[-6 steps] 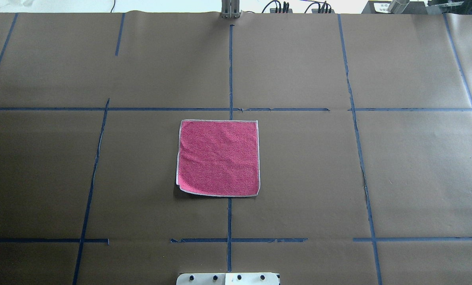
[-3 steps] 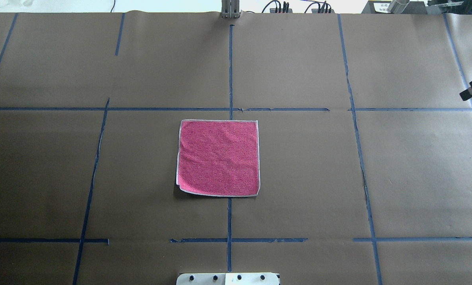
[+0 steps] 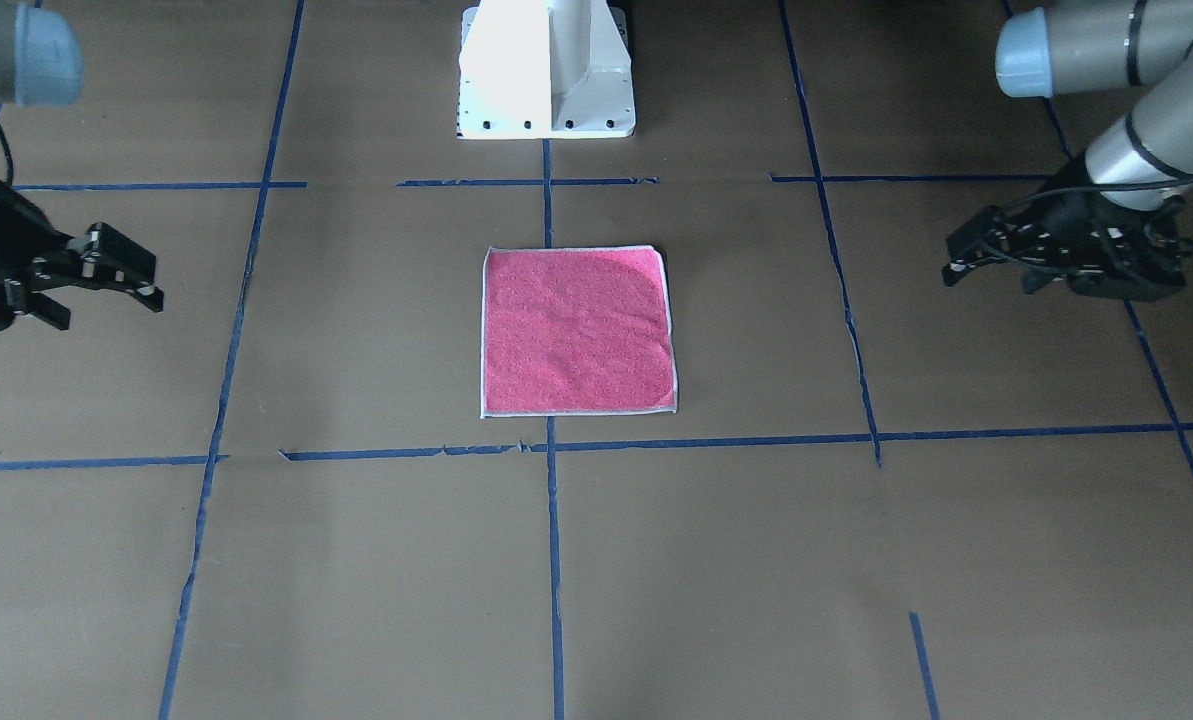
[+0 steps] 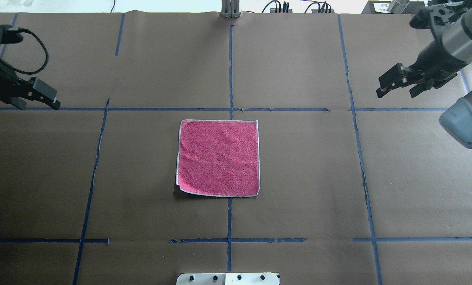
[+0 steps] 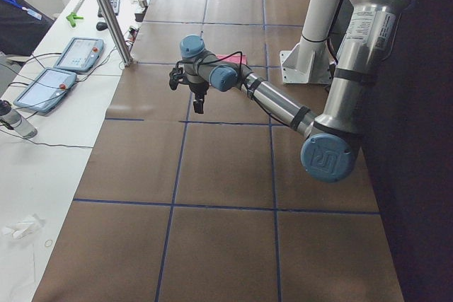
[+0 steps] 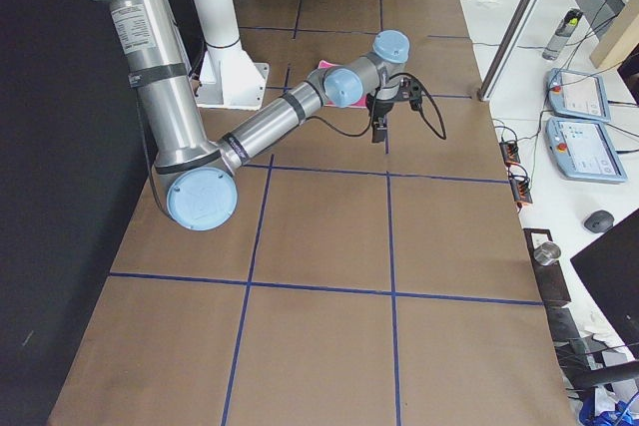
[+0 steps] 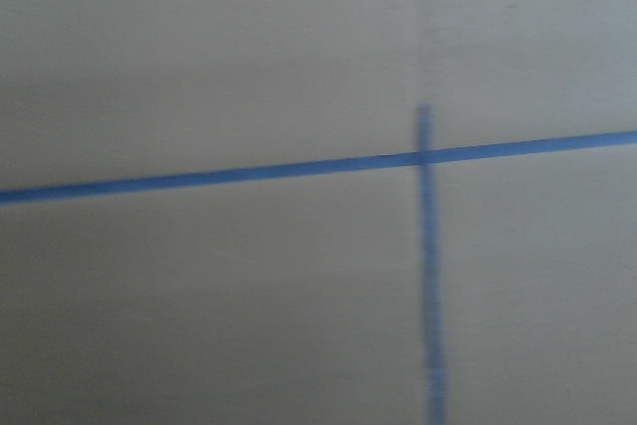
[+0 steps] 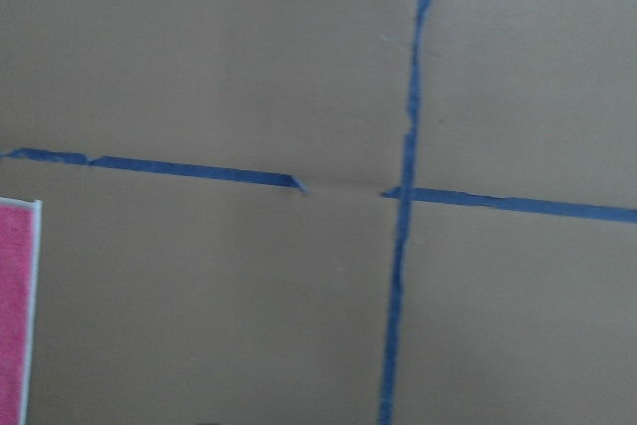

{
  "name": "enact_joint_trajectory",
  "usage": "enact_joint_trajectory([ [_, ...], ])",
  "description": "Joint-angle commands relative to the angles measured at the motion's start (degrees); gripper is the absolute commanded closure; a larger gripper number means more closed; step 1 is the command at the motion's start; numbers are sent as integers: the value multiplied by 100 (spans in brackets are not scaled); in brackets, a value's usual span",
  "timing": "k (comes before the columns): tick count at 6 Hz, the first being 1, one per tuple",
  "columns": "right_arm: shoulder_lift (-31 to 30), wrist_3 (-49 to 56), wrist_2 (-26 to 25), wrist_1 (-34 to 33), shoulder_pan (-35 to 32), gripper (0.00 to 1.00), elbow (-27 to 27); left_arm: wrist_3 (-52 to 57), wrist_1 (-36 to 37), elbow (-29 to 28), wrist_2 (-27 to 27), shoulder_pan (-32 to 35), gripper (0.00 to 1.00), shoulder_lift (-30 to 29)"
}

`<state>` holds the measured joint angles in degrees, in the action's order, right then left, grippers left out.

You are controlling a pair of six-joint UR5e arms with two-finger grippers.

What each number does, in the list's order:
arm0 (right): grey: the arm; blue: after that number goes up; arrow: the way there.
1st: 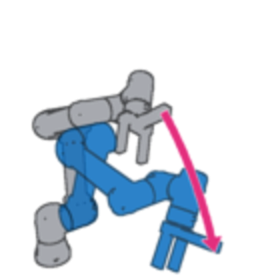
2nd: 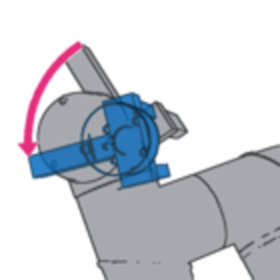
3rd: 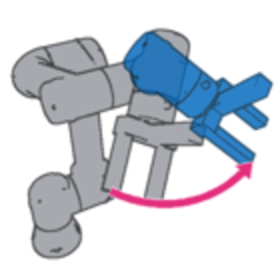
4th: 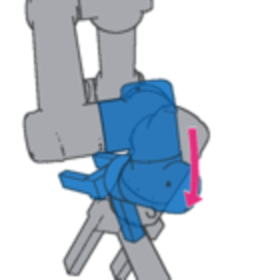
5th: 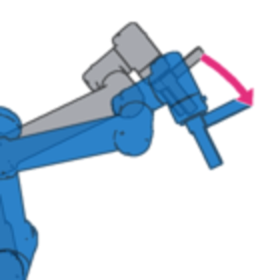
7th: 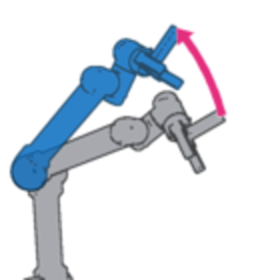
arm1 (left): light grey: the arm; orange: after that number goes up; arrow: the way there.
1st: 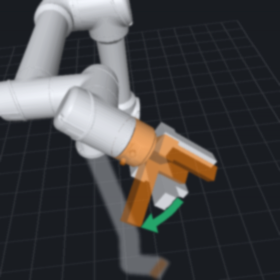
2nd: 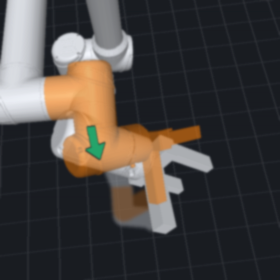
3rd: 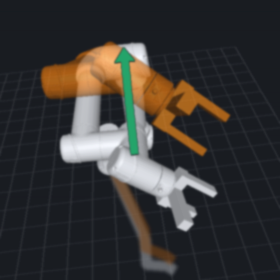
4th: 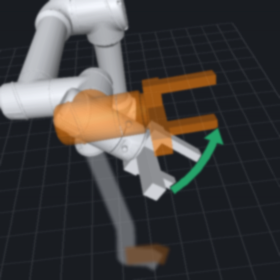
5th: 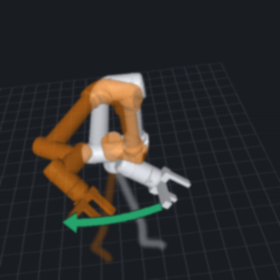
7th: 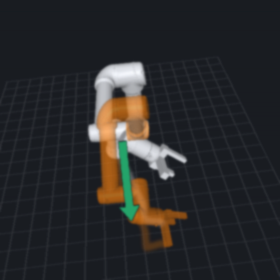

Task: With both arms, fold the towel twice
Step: 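Move both grippers inward toward the pink towel's side edges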

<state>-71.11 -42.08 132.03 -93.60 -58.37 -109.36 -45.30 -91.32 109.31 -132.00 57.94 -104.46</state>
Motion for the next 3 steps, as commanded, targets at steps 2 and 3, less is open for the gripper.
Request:
enact_joint_trajectory([
  [2, 799, -2387, -1139, 9, 1613, 0, -24, -2294, 0, -23, 1190, -1747, 0, -829],
  [3, 853, -2950, -1692, 9, 2123, 0, -15, -2760, 0, -93, 1377, -2056, 0, -987],
])
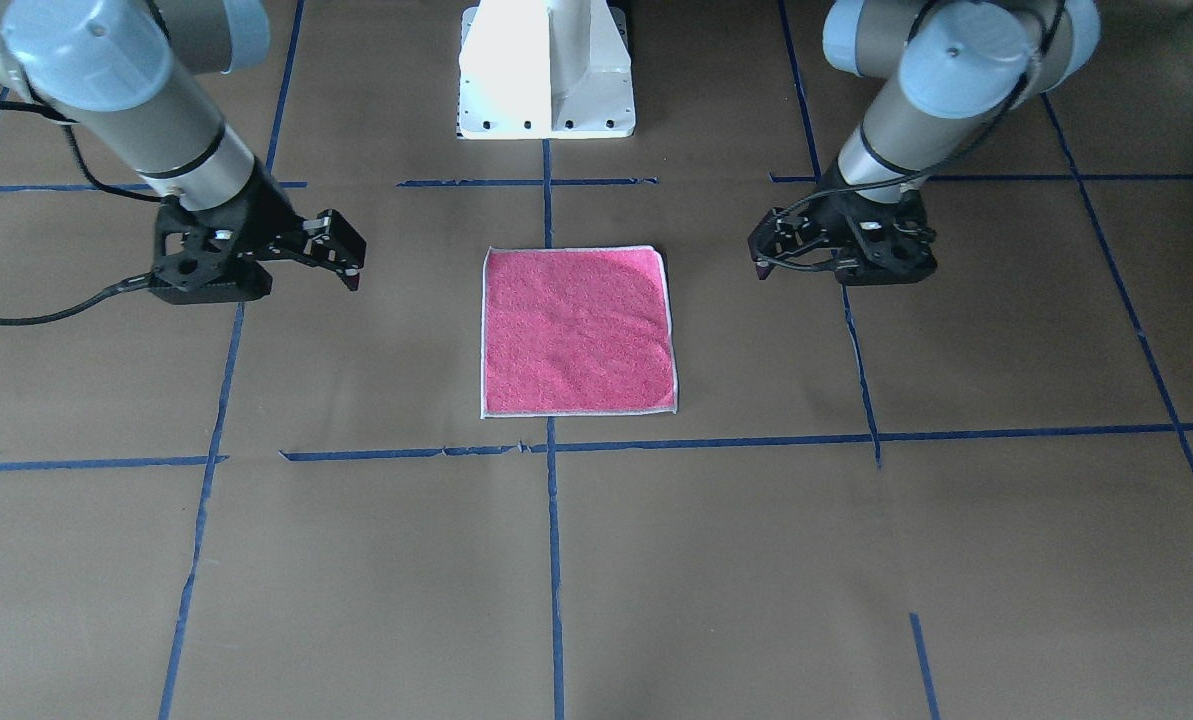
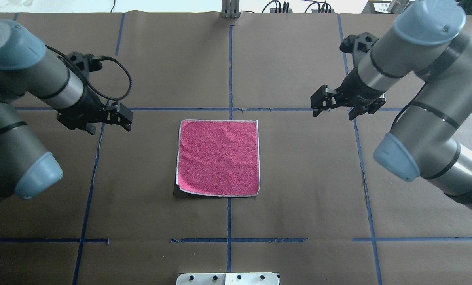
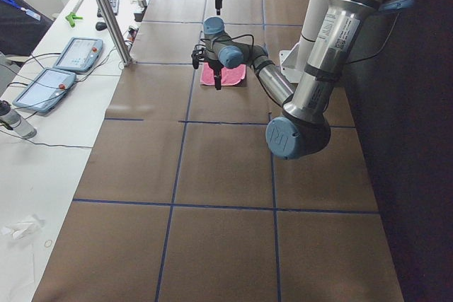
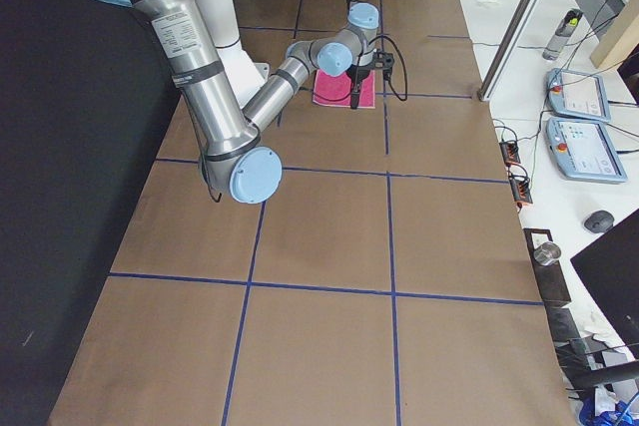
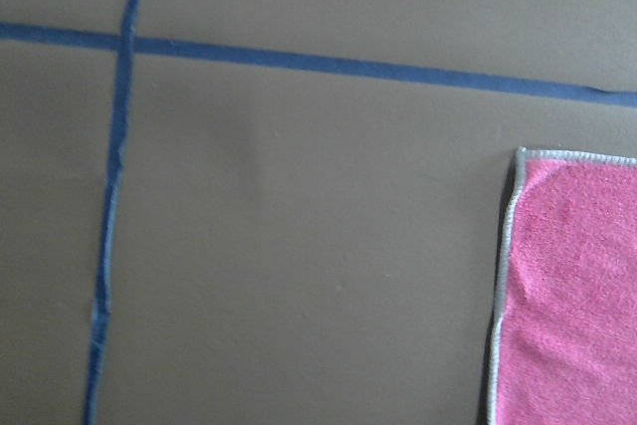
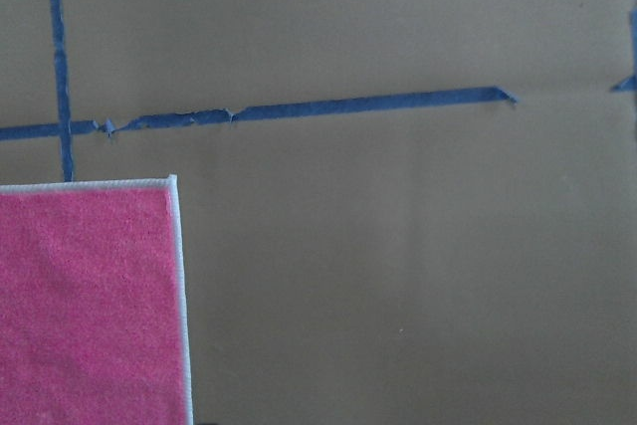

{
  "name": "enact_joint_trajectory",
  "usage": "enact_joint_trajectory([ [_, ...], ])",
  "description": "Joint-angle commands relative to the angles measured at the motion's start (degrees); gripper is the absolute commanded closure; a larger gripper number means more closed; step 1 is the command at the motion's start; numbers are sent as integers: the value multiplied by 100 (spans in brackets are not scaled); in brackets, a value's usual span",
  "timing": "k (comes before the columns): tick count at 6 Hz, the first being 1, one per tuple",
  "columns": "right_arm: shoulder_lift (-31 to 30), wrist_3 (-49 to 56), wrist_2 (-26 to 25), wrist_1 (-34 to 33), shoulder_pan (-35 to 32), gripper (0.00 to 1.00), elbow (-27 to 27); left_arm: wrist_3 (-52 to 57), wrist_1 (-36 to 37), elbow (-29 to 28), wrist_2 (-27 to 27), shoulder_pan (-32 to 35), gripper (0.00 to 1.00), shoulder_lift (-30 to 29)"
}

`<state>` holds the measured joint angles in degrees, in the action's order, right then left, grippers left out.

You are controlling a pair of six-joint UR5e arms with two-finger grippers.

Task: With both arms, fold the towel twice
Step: 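Move both grippers inward toward the pink towel's side edges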

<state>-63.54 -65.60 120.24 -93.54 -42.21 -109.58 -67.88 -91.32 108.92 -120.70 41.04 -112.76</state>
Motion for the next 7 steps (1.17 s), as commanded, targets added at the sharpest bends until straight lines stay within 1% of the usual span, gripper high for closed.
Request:
enact_joint_trajectory([
  [1, 105, -786, -780, 28, 834, 0, 7, -959, -8, -64, 597, -786, 0, -210],
  [2, 79, -1136, -974, 498, 1177, 0, 85, -1242, -9, -168, 765, -1016, 0, -333],
  [3, 87, -1339, -1150, 642, 1354, 0, 147, -1445, -9, -387, 967, -1175, 4, -517],
  [4, 87, -1350, -1160, 644, 1417, 0, 139, -1491, -43, -589, 1021, -1203, 8, -640],
  [5, 78, -1367, -1160, 644, 1444, 0, 138, -1491, -357, -791, 1022, -1299, 9, -650],
  [6, 78, -1368, -1169, 644, 1461, 0, 138, -1491, -699, -1002, 1022, -1326, 13, -659],
  [7, 78, -1368, -1169, 644, 1470, 0, 138, -1500, -833, -1013, 1013, -1396, 16, -650],
])
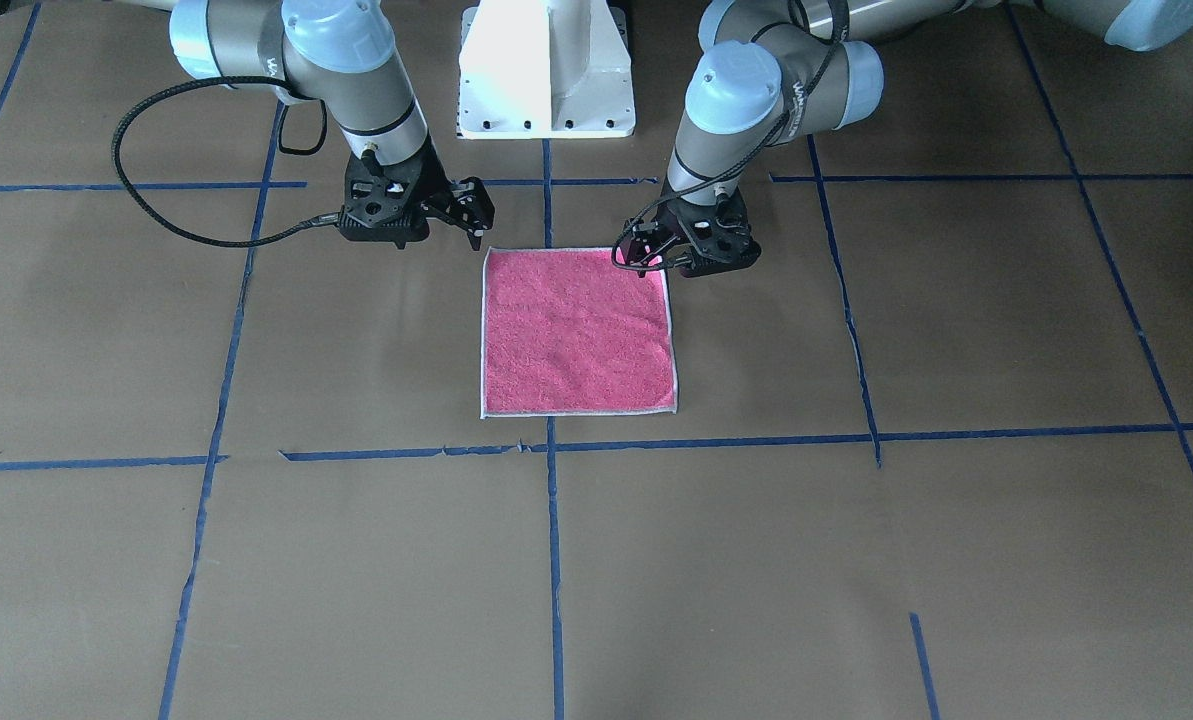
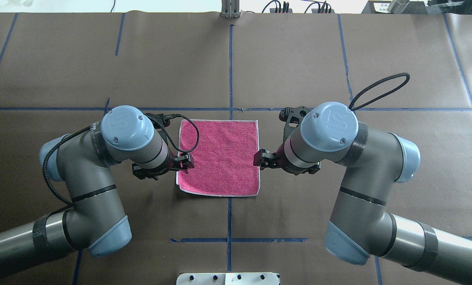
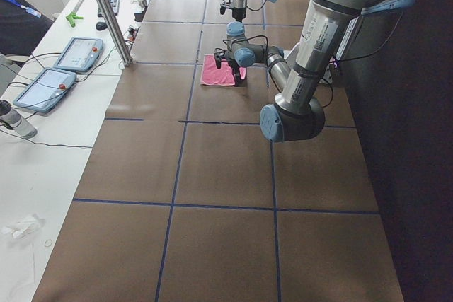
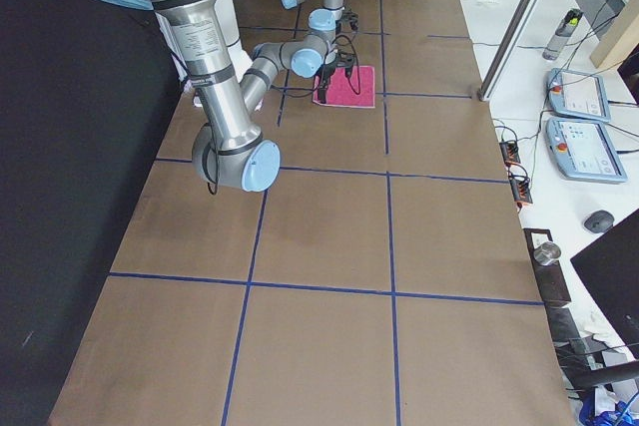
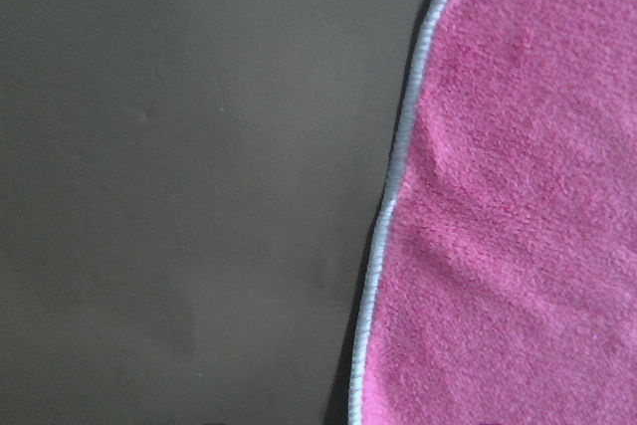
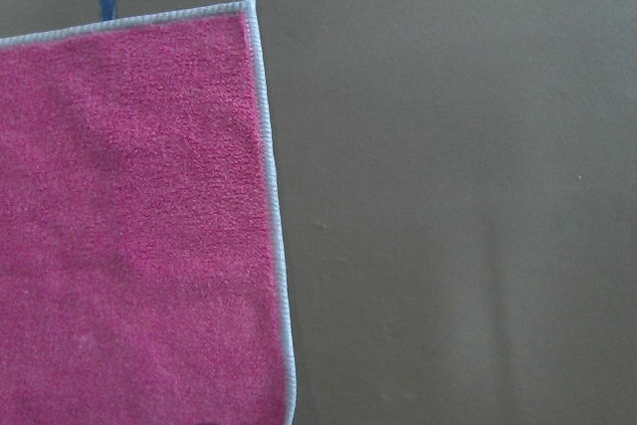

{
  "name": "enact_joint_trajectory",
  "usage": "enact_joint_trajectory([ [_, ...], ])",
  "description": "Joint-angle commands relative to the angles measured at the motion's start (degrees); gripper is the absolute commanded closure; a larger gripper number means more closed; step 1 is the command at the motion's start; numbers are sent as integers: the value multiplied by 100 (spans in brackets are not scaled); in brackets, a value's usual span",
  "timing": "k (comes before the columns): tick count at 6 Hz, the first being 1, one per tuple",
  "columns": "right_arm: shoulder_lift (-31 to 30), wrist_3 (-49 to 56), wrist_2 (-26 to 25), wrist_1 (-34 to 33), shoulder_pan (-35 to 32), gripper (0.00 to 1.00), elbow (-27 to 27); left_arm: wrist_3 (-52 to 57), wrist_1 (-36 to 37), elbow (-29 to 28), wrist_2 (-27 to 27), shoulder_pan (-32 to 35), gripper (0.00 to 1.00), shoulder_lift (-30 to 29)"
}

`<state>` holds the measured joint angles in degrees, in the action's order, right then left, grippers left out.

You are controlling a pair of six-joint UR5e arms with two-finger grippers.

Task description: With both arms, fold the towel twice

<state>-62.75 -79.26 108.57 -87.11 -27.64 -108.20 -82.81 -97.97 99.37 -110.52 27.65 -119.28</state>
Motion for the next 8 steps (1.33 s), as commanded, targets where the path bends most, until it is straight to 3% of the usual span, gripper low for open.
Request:
enact_joint_trajectory([
  [1, -1, -2, -3, 1, 21, 0, 0, -16, -170, 20, -13, -67, 24, 1],
  [5, -27, -2, -3, 1, 21, 0, 0, -16, -152, 100, -13, -85, 46, 36],
  [8, -36, -2, -12, 1, 30, 0, 0, -25, -117, 91, -57, -146, 56, 53],
])
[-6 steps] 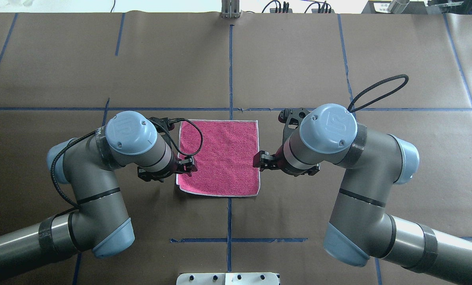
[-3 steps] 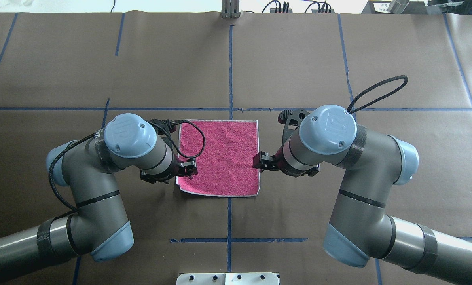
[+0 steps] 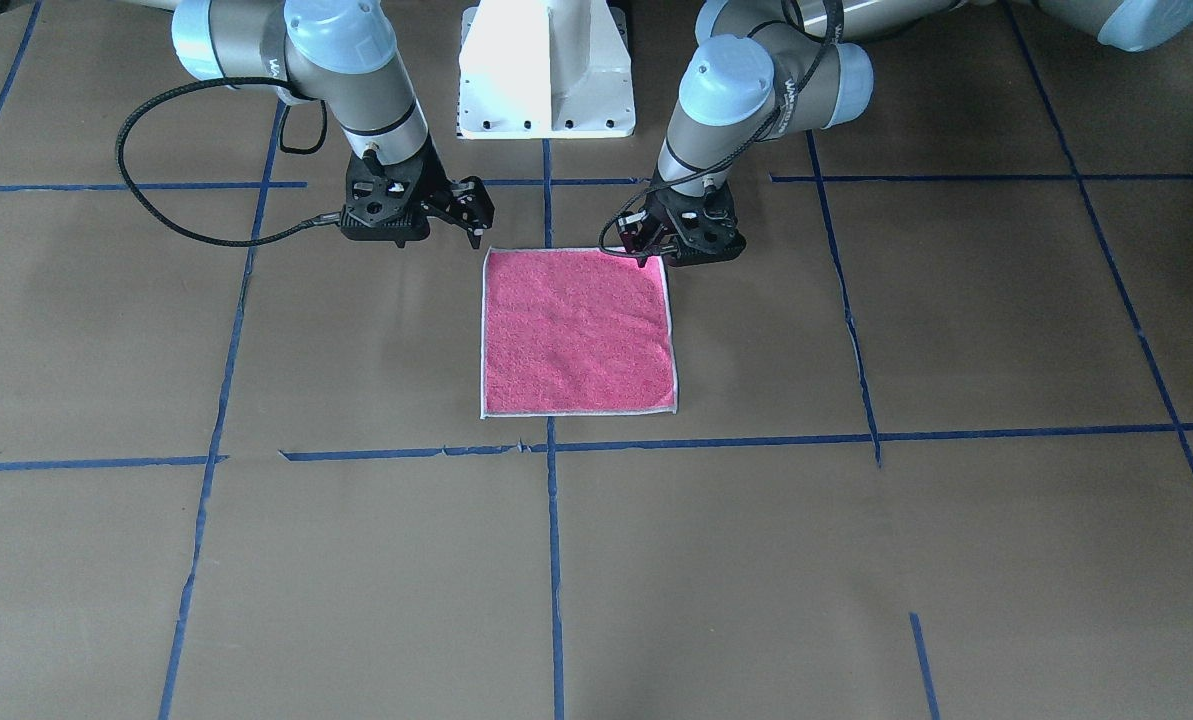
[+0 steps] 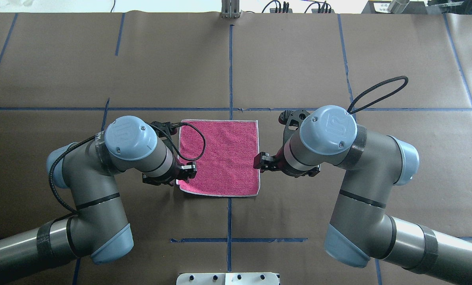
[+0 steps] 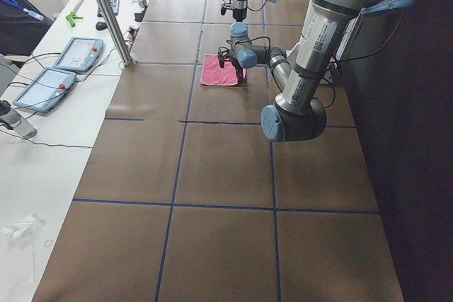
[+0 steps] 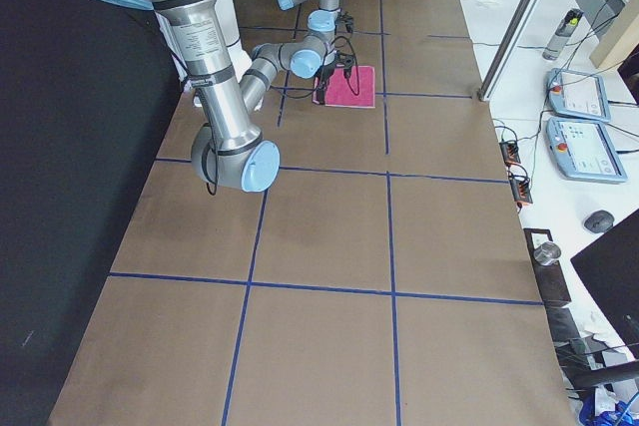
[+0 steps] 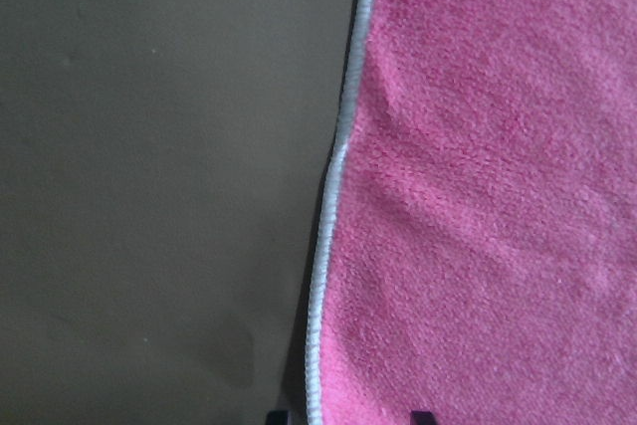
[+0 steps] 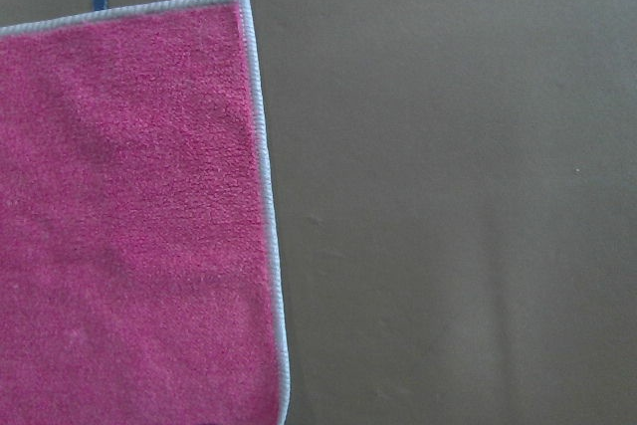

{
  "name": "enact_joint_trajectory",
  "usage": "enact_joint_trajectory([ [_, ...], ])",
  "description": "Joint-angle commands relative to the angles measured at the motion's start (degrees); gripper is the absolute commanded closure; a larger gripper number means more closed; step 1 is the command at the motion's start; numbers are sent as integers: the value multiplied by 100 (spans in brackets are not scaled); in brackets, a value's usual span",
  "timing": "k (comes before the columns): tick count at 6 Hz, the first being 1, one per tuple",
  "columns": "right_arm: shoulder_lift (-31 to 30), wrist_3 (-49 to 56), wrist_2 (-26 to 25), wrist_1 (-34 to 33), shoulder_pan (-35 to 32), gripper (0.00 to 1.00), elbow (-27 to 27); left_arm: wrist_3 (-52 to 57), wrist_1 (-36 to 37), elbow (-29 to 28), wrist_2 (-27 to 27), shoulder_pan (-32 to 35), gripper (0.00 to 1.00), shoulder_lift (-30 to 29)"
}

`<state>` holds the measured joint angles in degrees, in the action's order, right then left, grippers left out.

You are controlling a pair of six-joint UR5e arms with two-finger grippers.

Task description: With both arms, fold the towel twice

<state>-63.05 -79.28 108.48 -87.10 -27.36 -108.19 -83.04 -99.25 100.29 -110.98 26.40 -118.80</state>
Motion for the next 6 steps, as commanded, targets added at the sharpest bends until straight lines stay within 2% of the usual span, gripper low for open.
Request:
enact_joint_trajectory([
  [1, -6, 0, -2, 0, 11, 0, 0, -28, 11, -1, -11, -47, 58, 6],
  [2, -6, 0, -11, 0, 12, 0, 0, -72, 11, -1, -11, -73, 64, 6],
  [4, -6, 0, -37, 0, 46, 0, 9, -81, 20, 8, -3, -73, 99, 6],
  [5, 20, -17, -203, 0, 142, 1, 70, -81, 20, 34, -3, -73, 100, 6],
  [6, 55, -688, -352, 0, 274, 4, 157, -90, 20, 52, -3, -65, 100, 23],
])
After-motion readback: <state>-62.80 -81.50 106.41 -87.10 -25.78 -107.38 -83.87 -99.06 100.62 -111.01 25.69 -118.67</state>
